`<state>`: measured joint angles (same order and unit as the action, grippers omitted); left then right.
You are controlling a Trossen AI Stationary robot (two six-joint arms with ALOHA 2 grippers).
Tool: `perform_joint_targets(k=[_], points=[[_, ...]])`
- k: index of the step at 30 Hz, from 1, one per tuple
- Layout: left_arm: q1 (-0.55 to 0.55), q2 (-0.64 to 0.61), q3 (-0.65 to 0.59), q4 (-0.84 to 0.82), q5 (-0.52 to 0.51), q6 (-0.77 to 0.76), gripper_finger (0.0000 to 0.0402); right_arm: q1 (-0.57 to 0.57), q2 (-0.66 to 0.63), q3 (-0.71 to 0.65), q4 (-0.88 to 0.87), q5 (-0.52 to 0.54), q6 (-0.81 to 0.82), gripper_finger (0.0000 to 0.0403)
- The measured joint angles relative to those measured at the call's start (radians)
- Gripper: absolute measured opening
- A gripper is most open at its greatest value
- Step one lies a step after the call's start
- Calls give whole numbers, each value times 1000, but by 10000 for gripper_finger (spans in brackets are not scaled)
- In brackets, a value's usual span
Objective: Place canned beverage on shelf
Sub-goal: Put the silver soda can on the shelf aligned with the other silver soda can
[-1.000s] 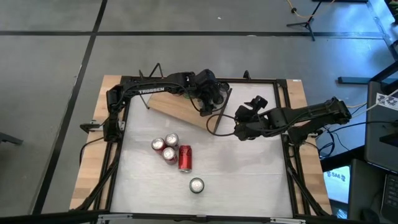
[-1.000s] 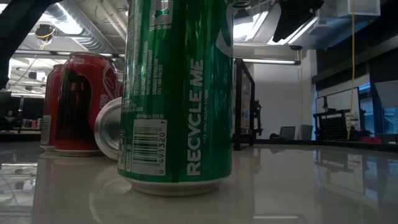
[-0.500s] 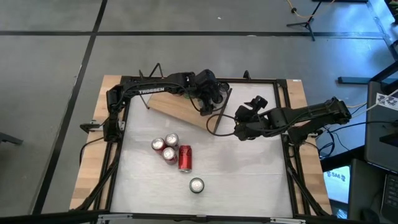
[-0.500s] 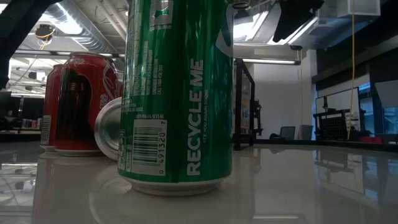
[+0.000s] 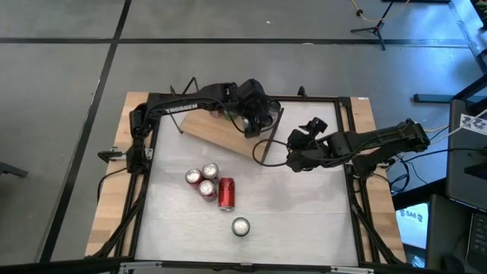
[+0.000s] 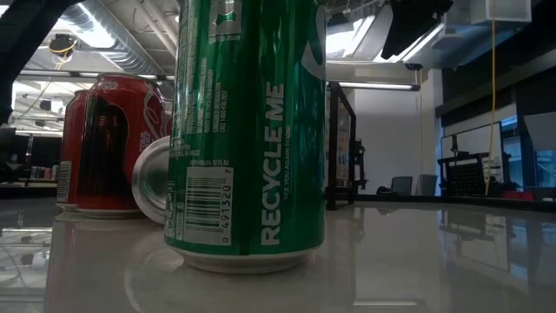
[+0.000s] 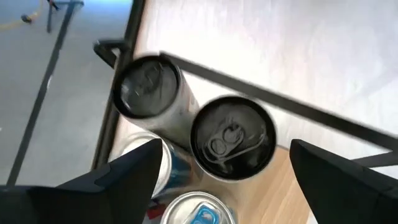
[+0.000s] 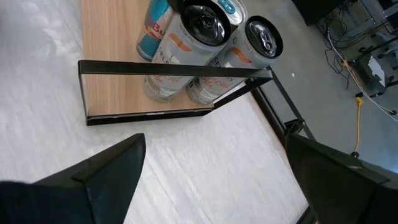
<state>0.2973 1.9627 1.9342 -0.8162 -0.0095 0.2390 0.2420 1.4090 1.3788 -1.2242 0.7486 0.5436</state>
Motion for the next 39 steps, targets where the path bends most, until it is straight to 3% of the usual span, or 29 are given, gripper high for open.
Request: perform_joint_targets(k=[14,24,34,39], points=[[-28,-10,259,-419,-1,-23,341,0,0,0,6,-1,0,381],[-215,-102,260,-562,-18,-130,341,1,0,0,87,-130,-26,381],[-404,-131,259,-758,-219,-409,341,1,1,0,261,-313,-142,381],[-458,-133,207,-754,-253,-565,341,43,1,0,303,-295,-180,381]])
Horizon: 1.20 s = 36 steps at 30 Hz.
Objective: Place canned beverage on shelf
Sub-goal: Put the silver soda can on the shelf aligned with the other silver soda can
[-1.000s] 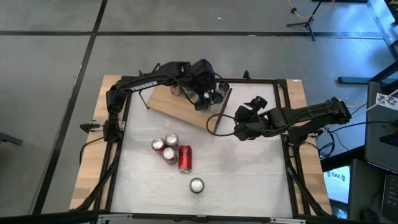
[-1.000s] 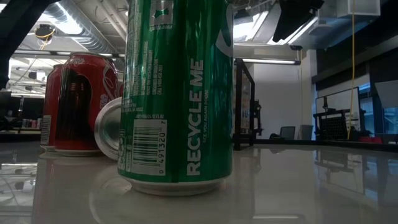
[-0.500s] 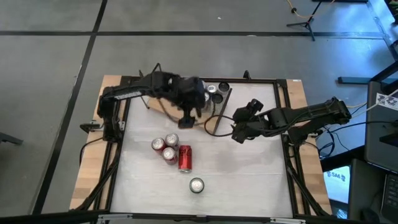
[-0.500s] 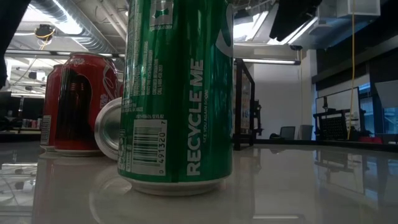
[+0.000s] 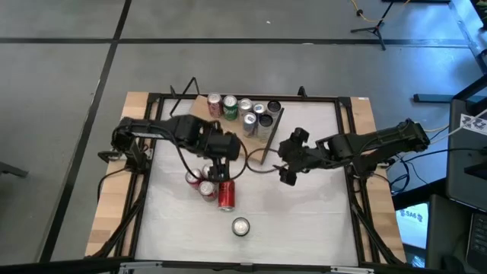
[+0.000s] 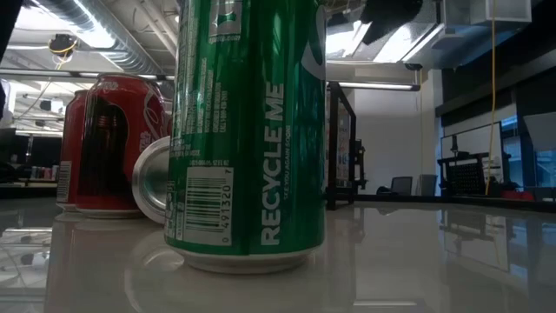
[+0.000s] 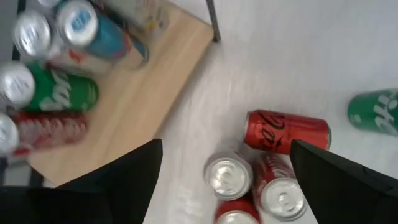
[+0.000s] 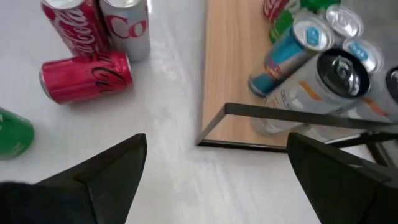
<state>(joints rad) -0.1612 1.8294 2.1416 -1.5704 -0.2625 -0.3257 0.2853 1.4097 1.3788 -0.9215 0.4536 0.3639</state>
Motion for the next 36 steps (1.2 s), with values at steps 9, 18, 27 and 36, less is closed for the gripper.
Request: perform_joint_targets(k=[9,18,27,36], points=[[-23,-30,-188,-2,-6,-387,341,175,0,0,-84,100,-5,381],[4,-32,-357,-1,82,-770,341,255,0,0,-97,131,21,381],[22,-32,-460,53,123,-928,341,258,0,0,-47,131,23,381],[35,-32,-509,157,123,-958,341,258,0,0,-47,130,23,381]])
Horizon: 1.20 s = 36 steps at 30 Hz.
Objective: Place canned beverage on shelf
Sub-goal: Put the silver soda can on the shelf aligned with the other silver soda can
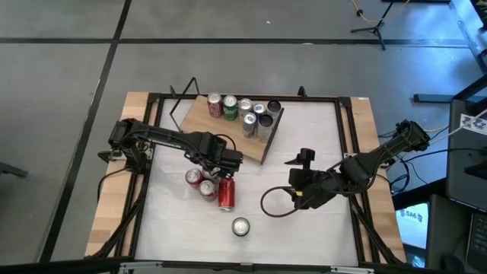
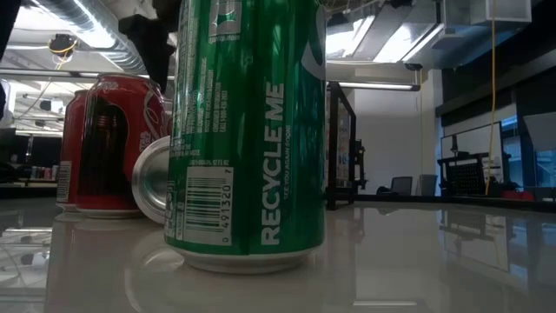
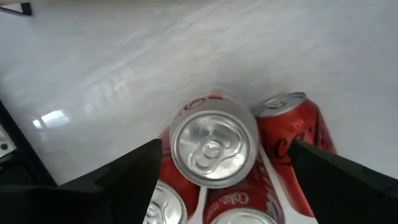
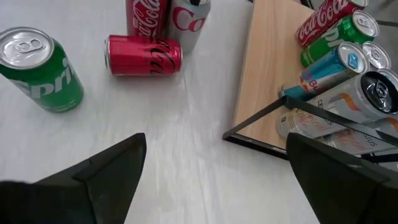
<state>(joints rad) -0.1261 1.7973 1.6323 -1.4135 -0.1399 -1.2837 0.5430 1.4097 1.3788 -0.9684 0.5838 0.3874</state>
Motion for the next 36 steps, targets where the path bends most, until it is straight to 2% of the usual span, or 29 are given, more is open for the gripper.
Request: perform_joint_targets(k=[7,16,27,32,36], points=[[0,0,-74,18,0,-23,341,0,0,0,0,0,0,381],[0,0,-158,140,1,-23,341,0,0,0,-1,0,0,381],[-6,0,-169,157,-8,-3,341,0,-3,0,-11,0,-31,381],[-6,0,-169,162,-13,10,341,0,-64,-1,-97,0,-37,381],[-6,0,-169,165,-13,10,341,1,-165,-36,-121,12,-30,381]])
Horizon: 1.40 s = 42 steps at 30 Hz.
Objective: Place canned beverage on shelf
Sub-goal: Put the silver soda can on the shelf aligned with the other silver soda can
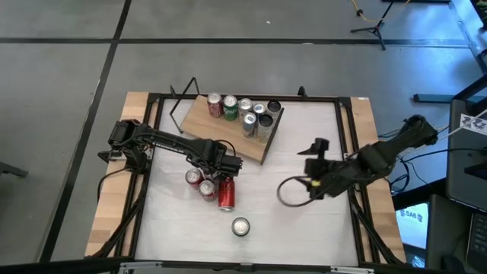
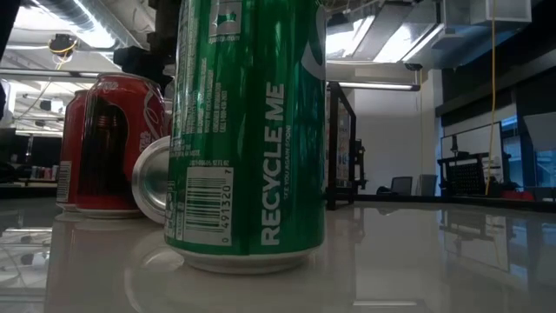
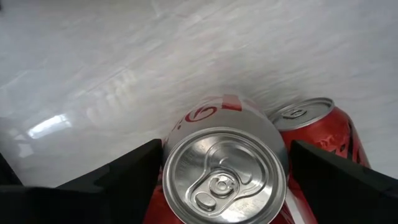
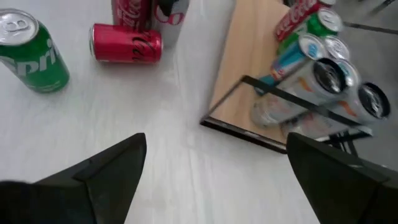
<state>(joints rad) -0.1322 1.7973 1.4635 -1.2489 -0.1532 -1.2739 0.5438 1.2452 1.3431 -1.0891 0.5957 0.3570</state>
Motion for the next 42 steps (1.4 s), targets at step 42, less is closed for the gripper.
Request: perform_joint_targets(k=[42], points=[[52,0,1,182,8,1365,275,-1,-619,-1251,1564,-118,-74,381]])
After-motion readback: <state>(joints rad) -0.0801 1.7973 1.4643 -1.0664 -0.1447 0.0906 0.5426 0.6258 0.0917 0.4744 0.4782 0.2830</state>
